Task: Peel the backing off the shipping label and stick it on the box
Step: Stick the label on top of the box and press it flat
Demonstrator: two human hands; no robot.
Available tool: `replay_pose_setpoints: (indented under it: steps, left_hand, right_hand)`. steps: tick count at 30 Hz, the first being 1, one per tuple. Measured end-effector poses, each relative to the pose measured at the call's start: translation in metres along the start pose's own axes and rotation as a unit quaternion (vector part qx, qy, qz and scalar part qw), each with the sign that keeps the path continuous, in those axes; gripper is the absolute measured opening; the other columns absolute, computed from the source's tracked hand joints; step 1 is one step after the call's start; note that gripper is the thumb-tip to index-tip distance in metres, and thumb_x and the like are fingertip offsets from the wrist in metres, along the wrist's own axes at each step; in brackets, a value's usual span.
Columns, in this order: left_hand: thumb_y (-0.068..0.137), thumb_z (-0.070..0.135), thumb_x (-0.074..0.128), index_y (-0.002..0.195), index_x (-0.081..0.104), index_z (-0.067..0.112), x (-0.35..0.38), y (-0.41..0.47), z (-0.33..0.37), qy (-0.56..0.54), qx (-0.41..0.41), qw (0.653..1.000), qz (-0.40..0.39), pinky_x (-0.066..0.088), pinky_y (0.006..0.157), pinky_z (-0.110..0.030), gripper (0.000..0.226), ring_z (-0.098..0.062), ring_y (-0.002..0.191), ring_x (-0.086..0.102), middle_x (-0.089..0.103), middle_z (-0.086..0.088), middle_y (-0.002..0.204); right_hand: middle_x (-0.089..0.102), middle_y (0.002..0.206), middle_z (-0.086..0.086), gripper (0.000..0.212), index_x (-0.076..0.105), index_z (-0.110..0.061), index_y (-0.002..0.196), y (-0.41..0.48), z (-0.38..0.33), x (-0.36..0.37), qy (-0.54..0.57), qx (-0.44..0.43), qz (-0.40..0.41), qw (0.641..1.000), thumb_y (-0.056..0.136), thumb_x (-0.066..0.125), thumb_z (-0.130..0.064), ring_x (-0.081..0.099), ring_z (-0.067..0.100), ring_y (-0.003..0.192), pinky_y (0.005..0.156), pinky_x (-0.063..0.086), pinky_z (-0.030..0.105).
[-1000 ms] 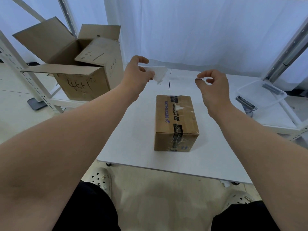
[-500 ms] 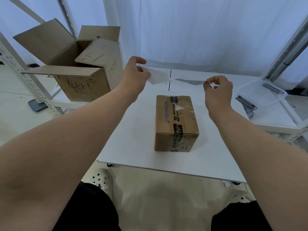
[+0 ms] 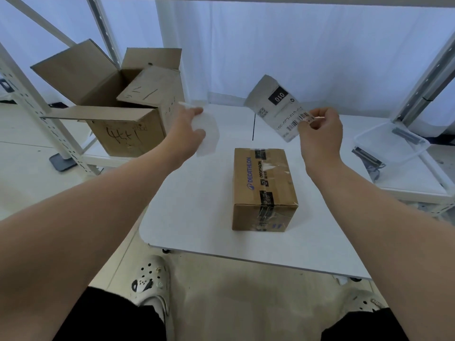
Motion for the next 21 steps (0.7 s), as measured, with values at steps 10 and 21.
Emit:
replay_pose_setpoints:
  steps: [10,21]
  left_hand:
    - [0.088,0.001,0.046,0.141,0.038,0.018,0.016,-0.022,-0.069,0.039,-0.069,0.988,-0.129,0.042,0.066,-0.019,0.057,-0.014,0.075,0.053,0.054,-0.013,0.111]
    - [0.084,0.033,0.067,0.125,0.055,0.011,0.022,0.0,-0.121,0.008,-0.086,0.993,-0.082,0.043,0.091,-0.028,0.048,-0.019,0.108,0.056,0.06,-0.006,0.117]
  right_hand:
    - [0.062,0.101,0.01,0.032,0.045,-0.018,0.104,-0.011,-0.008,0.061,0.069,-0.003,-0.096,0.993,0.083,0.051,0.005,0.061,0.012,0.082,0.056,0.047,0.007]
    - [0.065,0.089,0.001,0.022,0.052,-0.012,0.097,-0.022,0.024,0.13,0.151,0.095,-0.168,0.97,0.08,0.059,0.002,0.066,0.018,0.084,0.073,0.054,0.031]
Point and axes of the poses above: each hand's wrist, its own y-axis towards the middle knuckle, its own x-axis out of the palm, z = x × y, the point moved 9 cm from there along y, towards the middle knuckle
